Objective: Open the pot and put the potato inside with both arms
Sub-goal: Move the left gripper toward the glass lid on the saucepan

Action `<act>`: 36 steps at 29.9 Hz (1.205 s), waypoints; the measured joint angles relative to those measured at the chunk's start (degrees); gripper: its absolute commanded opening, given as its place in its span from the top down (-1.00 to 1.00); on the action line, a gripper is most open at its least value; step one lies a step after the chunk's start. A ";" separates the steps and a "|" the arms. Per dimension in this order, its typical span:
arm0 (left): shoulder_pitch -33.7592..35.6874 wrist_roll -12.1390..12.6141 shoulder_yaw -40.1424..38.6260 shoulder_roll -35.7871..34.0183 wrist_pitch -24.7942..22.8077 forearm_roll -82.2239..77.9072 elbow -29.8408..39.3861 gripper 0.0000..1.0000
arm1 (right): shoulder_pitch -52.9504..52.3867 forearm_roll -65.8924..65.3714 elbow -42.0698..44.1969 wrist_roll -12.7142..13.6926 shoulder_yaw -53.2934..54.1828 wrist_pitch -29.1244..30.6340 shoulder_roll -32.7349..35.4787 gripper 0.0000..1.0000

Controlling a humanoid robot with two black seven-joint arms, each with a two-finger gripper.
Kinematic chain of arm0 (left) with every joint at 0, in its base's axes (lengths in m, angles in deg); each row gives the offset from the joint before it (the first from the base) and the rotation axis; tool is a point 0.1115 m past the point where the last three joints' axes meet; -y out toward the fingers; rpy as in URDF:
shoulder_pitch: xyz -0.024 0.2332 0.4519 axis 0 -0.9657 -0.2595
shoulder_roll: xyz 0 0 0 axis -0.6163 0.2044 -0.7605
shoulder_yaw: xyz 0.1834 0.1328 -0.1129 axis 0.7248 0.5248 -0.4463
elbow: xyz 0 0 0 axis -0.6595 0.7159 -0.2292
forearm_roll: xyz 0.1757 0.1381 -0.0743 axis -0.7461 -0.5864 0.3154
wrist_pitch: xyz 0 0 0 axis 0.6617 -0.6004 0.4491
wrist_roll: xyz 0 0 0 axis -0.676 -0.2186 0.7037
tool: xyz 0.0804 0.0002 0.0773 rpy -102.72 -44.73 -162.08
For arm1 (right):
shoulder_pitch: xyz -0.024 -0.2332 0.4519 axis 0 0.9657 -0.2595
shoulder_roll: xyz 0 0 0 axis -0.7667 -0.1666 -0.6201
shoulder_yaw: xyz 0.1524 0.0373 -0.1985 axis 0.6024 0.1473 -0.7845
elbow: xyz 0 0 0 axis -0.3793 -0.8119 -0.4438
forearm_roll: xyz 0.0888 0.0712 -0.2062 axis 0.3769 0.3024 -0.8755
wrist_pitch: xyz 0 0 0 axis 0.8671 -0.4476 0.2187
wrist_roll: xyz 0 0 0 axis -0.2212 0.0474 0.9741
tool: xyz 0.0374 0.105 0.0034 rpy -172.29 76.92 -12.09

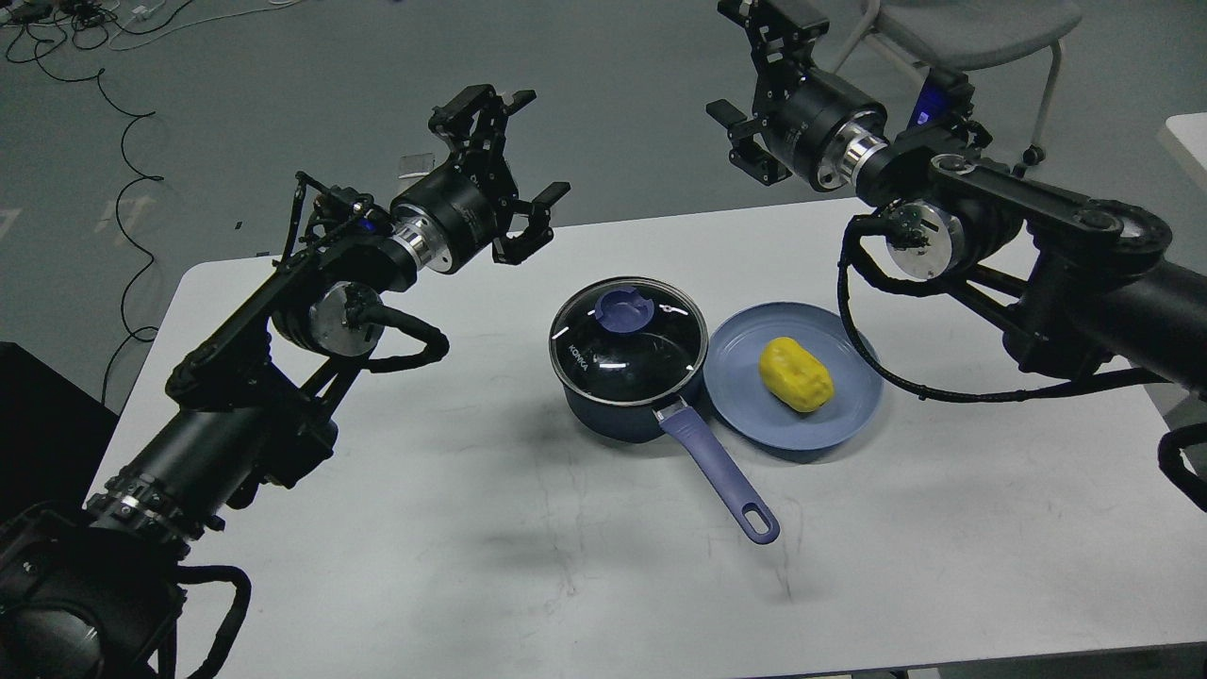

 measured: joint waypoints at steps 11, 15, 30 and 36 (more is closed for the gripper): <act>-1.52 0.46 0.32 -1.17 1.06 -0.85 -0.01 -0.96 | 3.92 -0.16 0.09 -1.45 -0.06 -0.02 -1.13 -1.00; -2.66 0.21 0.17 -0.61 1.45 -0.90 -0.01 -0.96 | 4.42 -0.61 -0.01 -1.60 -0.13 -0.03 -1.31 -1.00; -5.82 0.51 -0.15 -0.72 1.34 -0.86 -0.01 -0.96 | 4.57 -1.52 0.25 -1.98 -0.33 -0.61 -4.03 -1.00; -5.95 0.26 -0.15 -0.57 1.55 -0.86 0.00 -0.96 | 4.61 -1.53 0.31 -1.98 -0.27 -0.65 -4.42 -1.00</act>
